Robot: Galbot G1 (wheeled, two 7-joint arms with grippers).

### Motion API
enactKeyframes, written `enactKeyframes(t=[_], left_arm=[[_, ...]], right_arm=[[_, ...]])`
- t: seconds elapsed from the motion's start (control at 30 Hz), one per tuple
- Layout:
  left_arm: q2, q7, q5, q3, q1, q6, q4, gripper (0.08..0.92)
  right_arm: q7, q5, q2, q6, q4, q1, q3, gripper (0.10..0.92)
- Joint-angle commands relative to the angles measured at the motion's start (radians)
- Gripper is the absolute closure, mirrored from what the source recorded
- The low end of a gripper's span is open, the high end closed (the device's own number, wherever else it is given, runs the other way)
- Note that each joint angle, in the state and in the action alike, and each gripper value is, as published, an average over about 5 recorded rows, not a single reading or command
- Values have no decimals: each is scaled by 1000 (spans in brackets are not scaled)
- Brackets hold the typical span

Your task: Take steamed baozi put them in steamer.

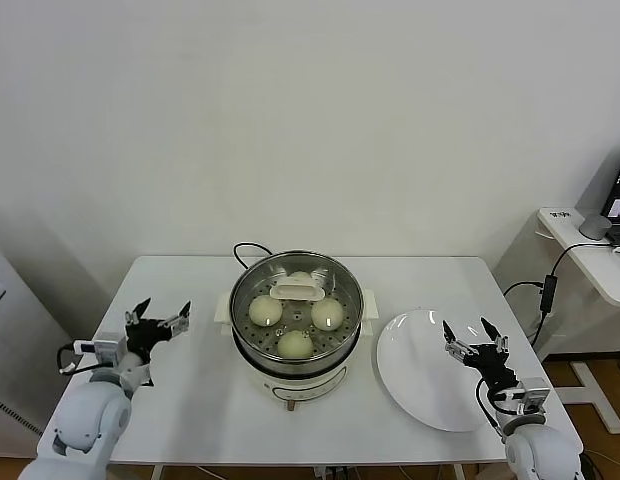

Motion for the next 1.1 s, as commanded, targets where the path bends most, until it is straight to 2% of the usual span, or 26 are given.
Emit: enactKeyframes(t=[0.03,1.1], left_arm=[[-10,-13,20,35,15,-35,136,177],[-11,-6,2,20,0,-30,129,177]], right_arm=[[26,-10,2,-22,8,-1,0,203],[32,-33,12,-39,-13,10,-9,203]])
